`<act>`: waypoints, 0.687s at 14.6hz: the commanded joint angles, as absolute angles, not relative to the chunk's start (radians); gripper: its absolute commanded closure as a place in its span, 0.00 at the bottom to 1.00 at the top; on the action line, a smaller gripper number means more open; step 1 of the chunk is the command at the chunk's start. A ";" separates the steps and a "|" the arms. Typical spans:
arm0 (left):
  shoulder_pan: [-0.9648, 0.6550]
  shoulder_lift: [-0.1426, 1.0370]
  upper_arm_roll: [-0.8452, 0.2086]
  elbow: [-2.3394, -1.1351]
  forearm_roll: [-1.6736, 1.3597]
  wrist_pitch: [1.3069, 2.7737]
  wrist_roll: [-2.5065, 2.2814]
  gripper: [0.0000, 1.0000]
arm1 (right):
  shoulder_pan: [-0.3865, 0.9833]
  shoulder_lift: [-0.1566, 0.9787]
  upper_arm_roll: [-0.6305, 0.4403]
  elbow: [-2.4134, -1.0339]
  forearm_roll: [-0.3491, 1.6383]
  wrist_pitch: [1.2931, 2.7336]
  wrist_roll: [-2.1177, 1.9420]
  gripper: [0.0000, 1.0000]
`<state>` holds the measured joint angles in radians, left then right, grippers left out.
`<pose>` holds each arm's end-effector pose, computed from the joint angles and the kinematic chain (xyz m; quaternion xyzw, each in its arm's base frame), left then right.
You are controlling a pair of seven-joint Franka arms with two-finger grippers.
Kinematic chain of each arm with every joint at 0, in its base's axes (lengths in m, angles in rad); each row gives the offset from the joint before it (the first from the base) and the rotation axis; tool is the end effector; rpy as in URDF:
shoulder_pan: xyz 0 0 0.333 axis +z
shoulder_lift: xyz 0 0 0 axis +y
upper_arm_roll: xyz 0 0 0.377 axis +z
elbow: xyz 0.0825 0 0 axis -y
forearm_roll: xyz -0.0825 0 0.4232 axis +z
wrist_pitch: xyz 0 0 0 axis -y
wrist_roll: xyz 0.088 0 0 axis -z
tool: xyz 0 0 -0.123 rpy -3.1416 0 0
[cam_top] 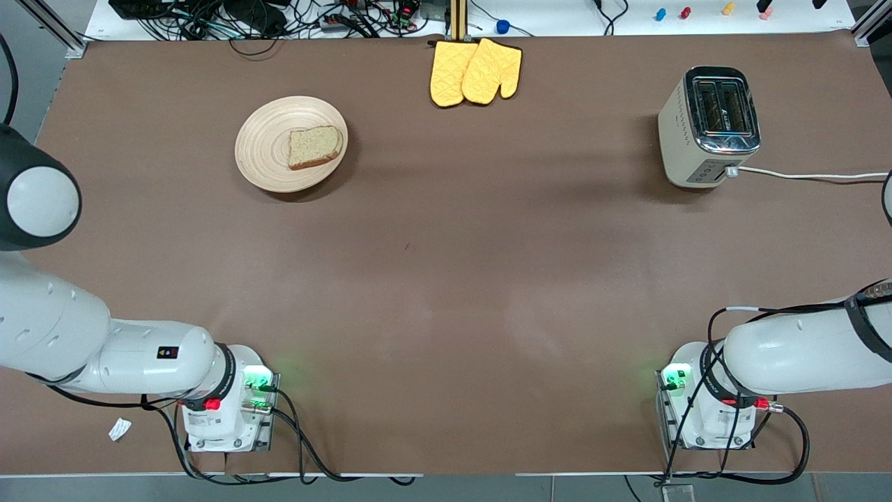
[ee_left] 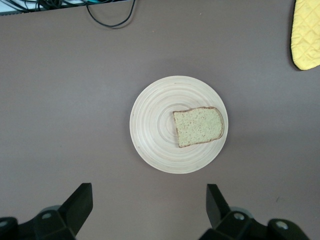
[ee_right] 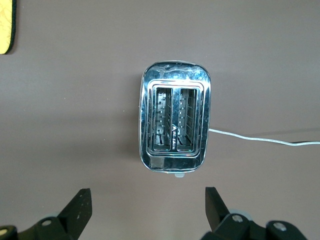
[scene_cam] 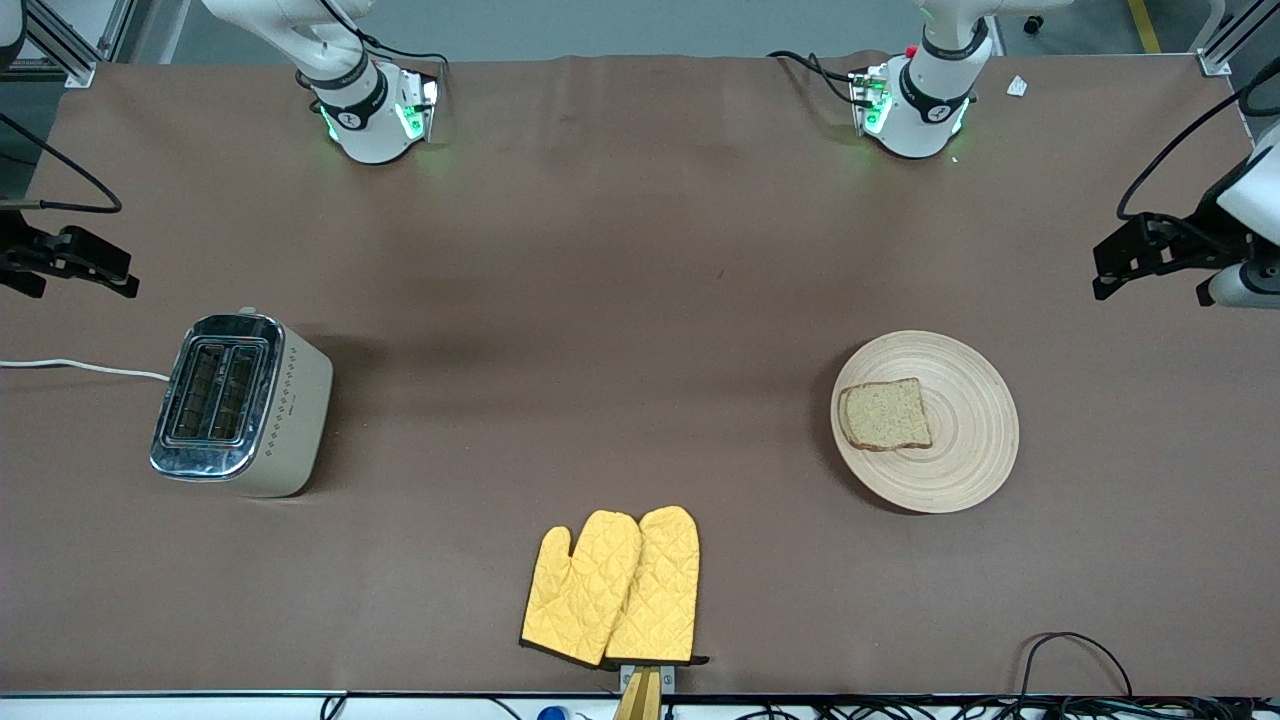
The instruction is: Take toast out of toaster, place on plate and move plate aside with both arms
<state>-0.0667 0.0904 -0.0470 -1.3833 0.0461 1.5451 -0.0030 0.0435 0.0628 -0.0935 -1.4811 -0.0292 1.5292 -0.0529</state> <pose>0.6227 -0.0636 0.7079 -0.9977 0.0537 -0.0369 0.0188 0.6121 -0.0322 0.6739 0.9998 0.0010 -0.0081 0.0171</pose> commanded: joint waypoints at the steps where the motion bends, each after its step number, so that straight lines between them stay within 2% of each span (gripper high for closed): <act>1: -0.127 0.000 0.014 -1.497 0.032 1.569 -0.009 0.00 | 0.044 0.032 -0.092 -1.513 -0.032 1.532 -0.046 0.00; 3: -0.132 -0.040 0.017 -1.581 0.032 1.638 -0.012 0.00 | 0.040 0.034 -0.092 -1.513 -0.032 1.535 -0.046 0.00; 5: -0.132 -0.066 0.017 -1.617 0.031 1.654 -0.026 0.00 | 0.038 0.034 -0.094 -1.514 -0.029 1.537 -0.046 0.00; 10: -0.120 -0.020 0.015 -1.560 0.018 1.648 -0.026 0.00 | 0.041 0.034 -0.094 -1.513 -0.021 1.539 -0.046 0.00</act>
